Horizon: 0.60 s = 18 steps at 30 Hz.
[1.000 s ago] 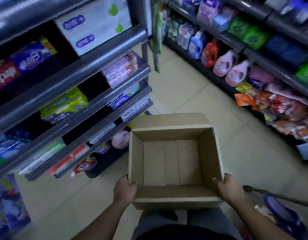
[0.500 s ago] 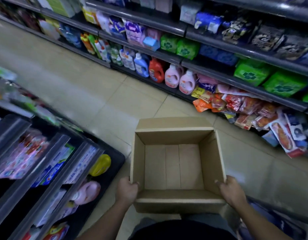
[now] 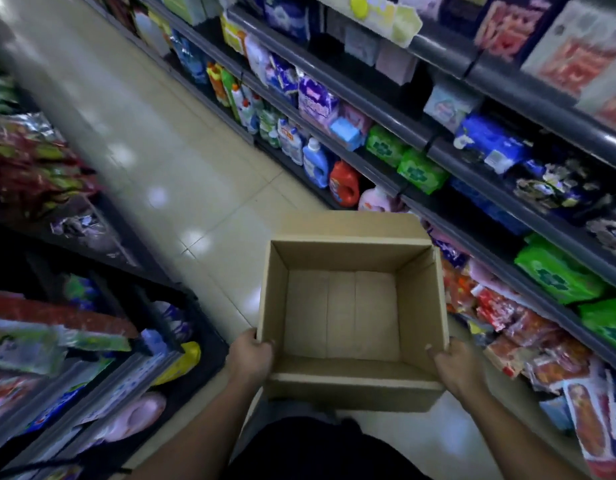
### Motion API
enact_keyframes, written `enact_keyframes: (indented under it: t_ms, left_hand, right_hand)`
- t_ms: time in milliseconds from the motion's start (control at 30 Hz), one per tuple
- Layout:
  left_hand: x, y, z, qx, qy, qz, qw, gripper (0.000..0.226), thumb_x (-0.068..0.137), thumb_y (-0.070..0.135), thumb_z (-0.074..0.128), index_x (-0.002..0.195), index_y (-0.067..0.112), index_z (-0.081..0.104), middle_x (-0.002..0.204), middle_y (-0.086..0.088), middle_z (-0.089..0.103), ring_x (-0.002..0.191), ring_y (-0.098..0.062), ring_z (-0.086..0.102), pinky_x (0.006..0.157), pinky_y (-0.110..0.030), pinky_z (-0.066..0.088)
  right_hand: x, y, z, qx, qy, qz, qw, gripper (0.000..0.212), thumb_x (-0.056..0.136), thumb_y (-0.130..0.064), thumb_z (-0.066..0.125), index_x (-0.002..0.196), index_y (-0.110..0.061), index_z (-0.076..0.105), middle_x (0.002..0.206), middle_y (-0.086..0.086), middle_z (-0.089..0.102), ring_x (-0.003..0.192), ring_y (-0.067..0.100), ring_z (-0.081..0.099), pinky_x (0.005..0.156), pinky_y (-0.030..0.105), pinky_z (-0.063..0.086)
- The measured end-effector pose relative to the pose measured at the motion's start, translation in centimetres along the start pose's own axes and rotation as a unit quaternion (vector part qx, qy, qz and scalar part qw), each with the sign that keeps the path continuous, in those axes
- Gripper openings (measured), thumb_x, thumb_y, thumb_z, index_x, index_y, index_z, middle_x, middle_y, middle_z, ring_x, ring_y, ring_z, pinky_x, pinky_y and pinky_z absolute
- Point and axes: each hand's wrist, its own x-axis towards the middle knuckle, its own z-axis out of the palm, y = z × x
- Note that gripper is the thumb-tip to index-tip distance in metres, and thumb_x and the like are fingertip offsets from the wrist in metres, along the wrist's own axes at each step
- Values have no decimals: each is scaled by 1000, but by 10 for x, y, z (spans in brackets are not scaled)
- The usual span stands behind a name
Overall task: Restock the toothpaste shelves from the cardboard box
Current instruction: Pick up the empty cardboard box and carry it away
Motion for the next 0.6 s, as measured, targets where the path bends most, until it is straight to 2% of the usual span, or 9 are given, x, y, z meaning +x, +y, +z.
enact_keyframes:
  t_ms: [100,167,267,367,467,600]
  left_hand:
    - [52,30,-10,-31,9,-34,999,23,86,28,68,108,24,75,91,0,75,83,-24,68,74,-33,55]
    - [93,56,-25,-54,13,-61,997,23,87,28,68,108,24,74,88,2,74,79,-20,68,74,-33,56]
    - [143,98,-55,-89,25,-88,992,23,88,28,68,110,23,74,88,2,75,80,-20,69,78,-34,58]
    - [182,132,-90,-129,46,-114,984,24,89,26,70,113,23,73,91,0,75,82,-21,69,76,-33,56]
    - [215,157,-123,-175,65,-127,974,24,90,21,69,114,21,72,96,-2,75,87,-24,70,84,-42,60]
    - [273,185,-161,-197,87,-143,966,18,94,20,68,112,17,71,96,-5,75,88,-25,71,86,-44,59]
  right_hand:
    - [55,-80,4,-36,-11,-35,999,19,90,-21,73,102,-6,73,94,12,72,91,33,66,82,40,53]
    - [89,-142,8,-70,-24,-52,996,18,89,-21,74,100,-6,73,91,12,71,87,31,65,77,36,50]
    - [129,-240,13,-117,-31,-87,989,18,88,-20,74,97,-5,73,94,16,73,81,28,60,72,32,45]
    - [161,-331,25,-137,-47,-123,982,24,90,-18,71,105,0,70,103,23,71,92,35,63,80,38,50]
    - [183,-410,40,-151,-77,-153,974,28,92,-19,69,113,-1,69,107,22,71,102,39,65,88,43,53]
    - [221,-511,72,-159,-102,-171,967,21,91,-18,71,105,-2,71,98,19,73,95,36,68,86,44,56]
